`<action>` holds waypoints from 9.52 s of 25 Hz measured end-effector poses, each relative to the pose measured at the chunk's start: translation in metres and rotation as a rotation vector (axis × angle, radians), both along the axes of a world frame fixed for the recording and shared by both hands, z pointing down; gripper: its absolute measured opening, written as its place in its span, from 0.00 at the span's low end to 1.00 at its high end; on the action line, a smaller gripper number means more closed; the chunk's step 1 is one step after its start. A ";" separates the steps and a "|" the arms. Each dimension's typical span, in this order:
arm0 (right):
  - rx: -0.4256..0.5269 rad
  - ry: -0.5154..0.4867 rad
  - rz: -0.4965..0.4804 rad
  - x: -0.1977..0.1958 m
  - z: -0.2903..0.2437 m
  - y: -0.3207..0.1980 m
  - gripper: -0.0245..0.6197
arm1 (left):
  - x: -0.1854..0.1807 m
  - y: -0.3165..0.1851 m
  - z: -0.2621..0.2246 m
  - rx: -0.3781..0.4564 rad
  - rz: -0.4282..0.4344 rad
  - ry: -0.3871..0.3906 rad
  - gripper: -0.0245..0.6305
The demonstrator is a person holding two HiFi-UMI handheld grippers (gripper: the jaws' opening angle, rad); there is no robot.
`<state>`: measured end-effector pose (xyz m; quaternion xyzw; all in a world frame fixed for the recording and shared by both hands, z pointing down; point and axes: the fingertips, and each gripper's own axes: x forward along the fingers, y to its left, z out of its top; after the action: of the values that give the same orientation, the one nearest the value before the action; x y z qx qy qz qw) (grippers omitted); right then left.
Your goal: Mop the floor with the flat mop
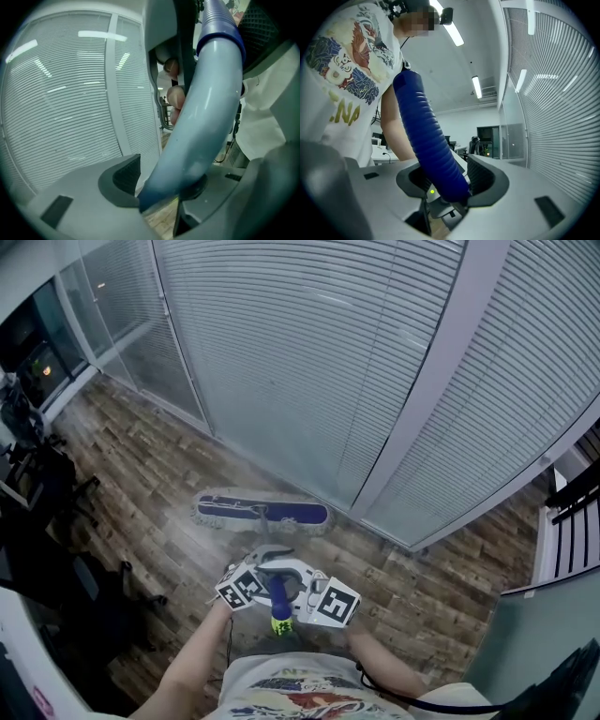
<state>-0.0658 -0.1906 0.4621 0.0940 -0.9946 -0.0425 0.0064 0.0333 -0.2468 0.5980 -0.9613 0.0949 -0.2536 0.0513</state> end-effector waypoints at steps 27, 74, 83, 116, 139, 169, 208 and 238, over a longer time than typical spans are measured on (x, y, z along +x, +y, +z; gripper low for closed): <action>-0.027 0.022 -0.304 0.139 0.006 0.340 0.36 | 0.120 0.313 0.004 -0.024 -0.303 0.013 0.26; -0.066 -0.138 -0.409 -0.073 -0.019 -0.010 0.37 | -0.096 -0.046 -0.007 -0.010 -0.464 0.119 0.27; -0.053 -0.153 -0.378 -0.157 -0.015 -0.144 0.37 | -0.181 -0.180 -0.002 0.005 -0.457 0.110 0.27; -0.177 -0.081 -0.380 -0.022 0.022 0.004 0.41 | -0.062 -0.033 0.015 -0.020 -0.518 0.035 0.29; -0.066 0.026 -0.731 0.130 0.005 0.297 0.42 | 0.067 0.244 -0.004 -0.038 -0.775 0.083 0.29; -0.117 -0.070 -0.813 -0.118 0.011 0.146 0.41 | -0.182 0.081 0.009 0.023 -0.902 0.198 0.29; -0.214 0.048 -0.584 -0.376 0.047 -0.107 0.42 | -0.441 -0.169 0.017 0.042 -0.883 0.229 0.30; -0.218 0.016 -0.602 0.115 0.010 0.205 0.42 | 0.051 0.153 -0.012 0.002 -0.854 0.208 0.30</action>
<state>0.0489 0.0142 0.4717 -0.2062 -0.9764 0.0637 0.0115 0.0845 -0.0941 0.5858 -0.8561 0.4887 -0.1540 -0.0670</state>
